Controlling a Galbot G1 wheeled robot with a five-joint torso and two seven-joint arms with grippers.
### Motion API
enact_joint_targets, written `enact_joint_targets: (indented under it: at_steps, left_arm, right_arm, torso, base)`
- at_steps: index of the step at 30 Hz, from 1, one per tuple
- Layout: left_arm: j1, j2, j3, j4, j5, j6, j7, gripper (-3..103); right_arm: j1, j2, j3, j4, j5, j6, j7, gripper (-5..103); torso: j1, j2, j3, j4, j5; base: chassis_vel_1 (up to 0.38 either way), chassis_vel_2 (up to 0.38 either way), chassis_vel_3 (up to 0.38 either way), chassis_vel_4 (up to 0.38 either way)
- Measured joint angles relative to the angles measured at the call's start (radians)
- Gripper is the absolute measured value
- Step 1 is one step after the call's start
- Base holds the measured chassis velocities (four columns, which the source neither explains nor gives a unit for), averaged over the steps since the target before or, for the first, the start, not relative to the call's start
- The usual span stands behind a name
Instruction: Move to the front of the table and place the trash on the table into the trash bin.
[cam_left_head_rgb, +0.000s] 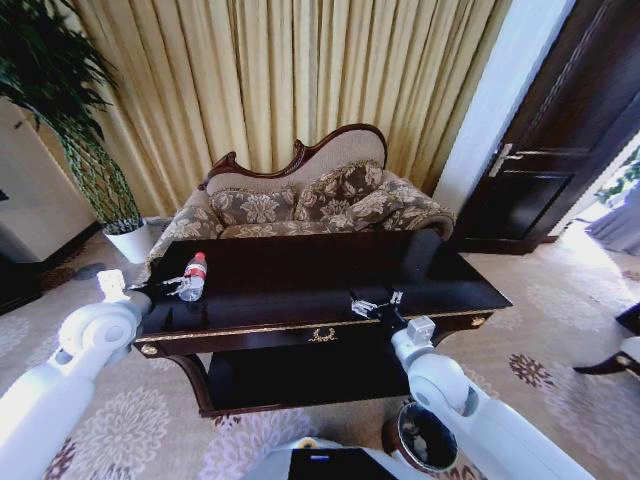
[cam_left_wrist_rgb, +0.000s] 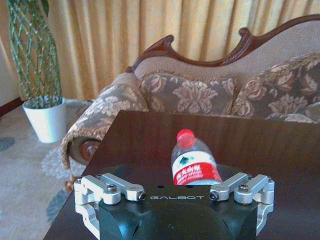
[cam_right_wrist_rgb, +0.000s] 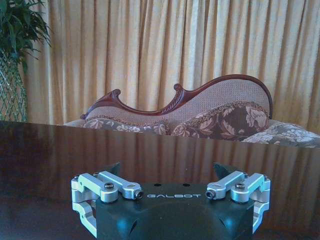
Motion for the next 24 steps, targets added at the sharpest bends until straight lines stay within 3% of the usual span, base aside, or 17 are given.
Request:
enact_joint_targets:
  at_steps: [14,24]
  left_arm:
    - [-0.017,0.032,0.034,0.019,-0.008,0.014,0.041,100]
    - [-0.036,0.023,0.086,0.026,-0.002,0.025,0.033,100]
  right_arm:
    - [0.067,0.003,-0.045,-0.033,0.018,-0.002,0.003,100]
    - [0.068,0.005,-0.043,-0.035,0.017,-0.002,0.001,100]
  torso:
    - [0.000,0.000,0.000,0.0000,0.0000]
    - [0.000,0.000,0.000,0.0000,0.0000]
  base:
    - [0.000,0.000,0.000,0.000]
    - [0.000,0.000,0.000,0.000]
